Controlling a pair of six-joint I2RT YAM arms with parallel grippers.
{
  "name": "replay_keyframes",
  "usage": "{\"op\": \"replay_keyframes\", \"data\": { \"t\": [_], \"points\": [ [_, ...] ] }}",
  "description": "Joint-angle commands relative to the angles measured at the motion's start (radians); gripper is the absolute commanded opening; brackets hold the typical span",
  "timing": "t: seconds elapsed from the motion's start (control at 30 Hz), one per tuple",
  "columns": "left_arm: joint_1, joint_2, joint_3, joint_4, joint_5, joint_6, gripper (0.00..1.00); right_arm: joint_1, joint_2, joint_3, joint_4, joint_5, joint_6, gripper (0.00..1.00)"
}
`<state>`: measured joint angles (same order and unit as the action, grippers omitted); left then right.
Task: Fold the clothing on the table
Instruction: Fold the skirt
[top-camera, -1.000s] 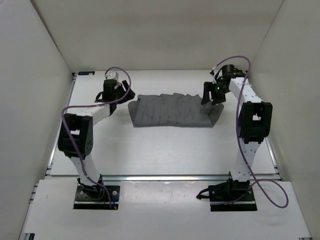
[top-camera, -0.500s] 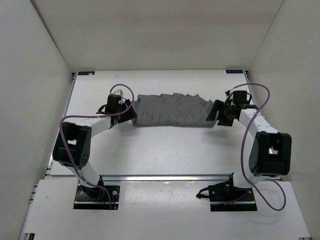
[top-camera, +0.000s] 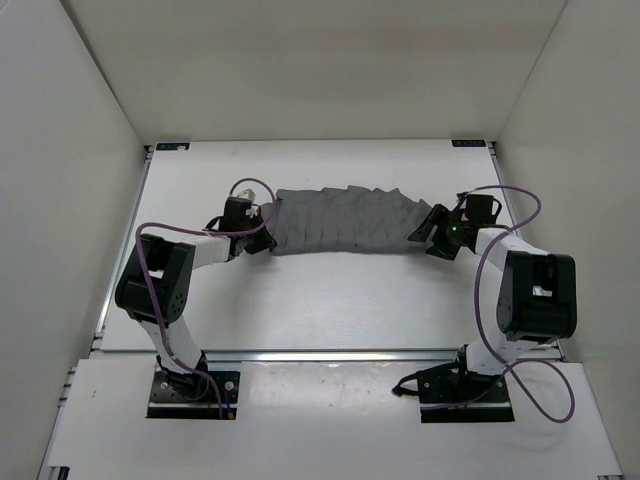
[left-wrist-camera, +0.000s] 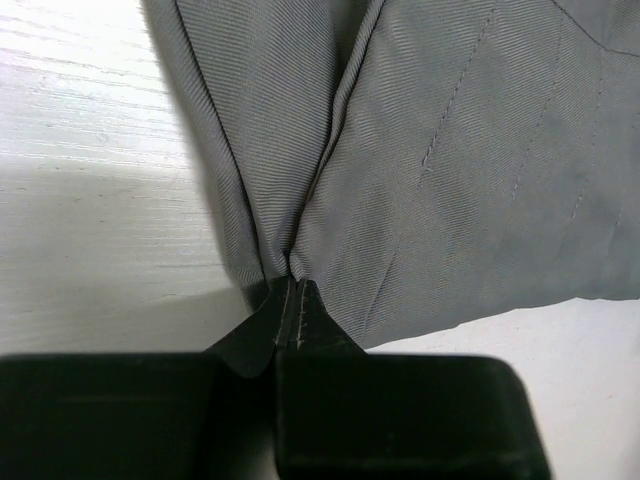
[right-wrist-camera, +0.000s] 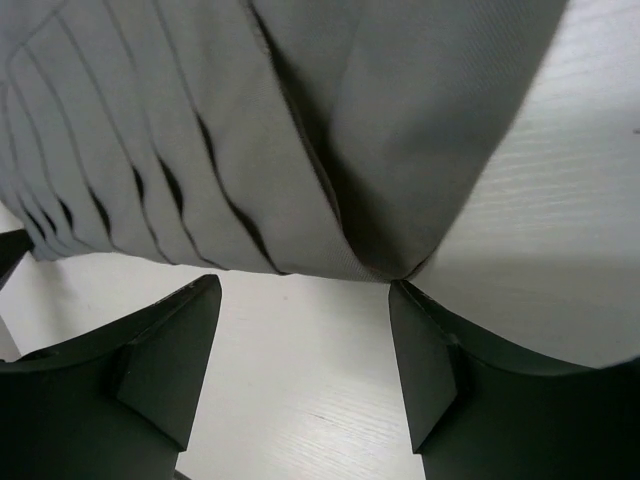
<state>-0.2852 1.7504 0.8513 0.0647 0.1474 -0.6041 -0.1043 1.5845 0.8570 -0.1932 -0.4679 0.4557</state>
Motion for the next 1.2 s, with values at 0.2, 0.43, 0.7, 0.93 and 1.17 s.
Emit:
{"op": "replay_keyframes", "data": {
  "t": [0.2,0.43,0.7,0.93,1.17],
  "points": [
    [-0.009,-0.019,-0.003,0.007,0.054,0.003,0.00,-0.012,0.026,-0.058,0.110,0.084,0.117,0.67],
    [0.003,-0.043,-0.023,0.004,0.052,0.010,0.00,-0.020,0.097,-0.044,0.156,0.083,0.144,0.60],
    [0.004,-0.095,-0.083,0.006,0.026,0.020,0.00,0.011,0.088,0.004,0.277,-0.029,0.074,0.00],
    [-0.029,-0.134,-0.119,0.004,0.008,0.018,0.00,0.276,-0.063,0.111,0.270,-0.234,-0.052,0.00],
    [-0.028,-0.170,-0.163,0.024,0.015,0.006,0.00,0.540,0.132,0.376,0.259,-0.330,-0.058,0.00]
  ]
}}
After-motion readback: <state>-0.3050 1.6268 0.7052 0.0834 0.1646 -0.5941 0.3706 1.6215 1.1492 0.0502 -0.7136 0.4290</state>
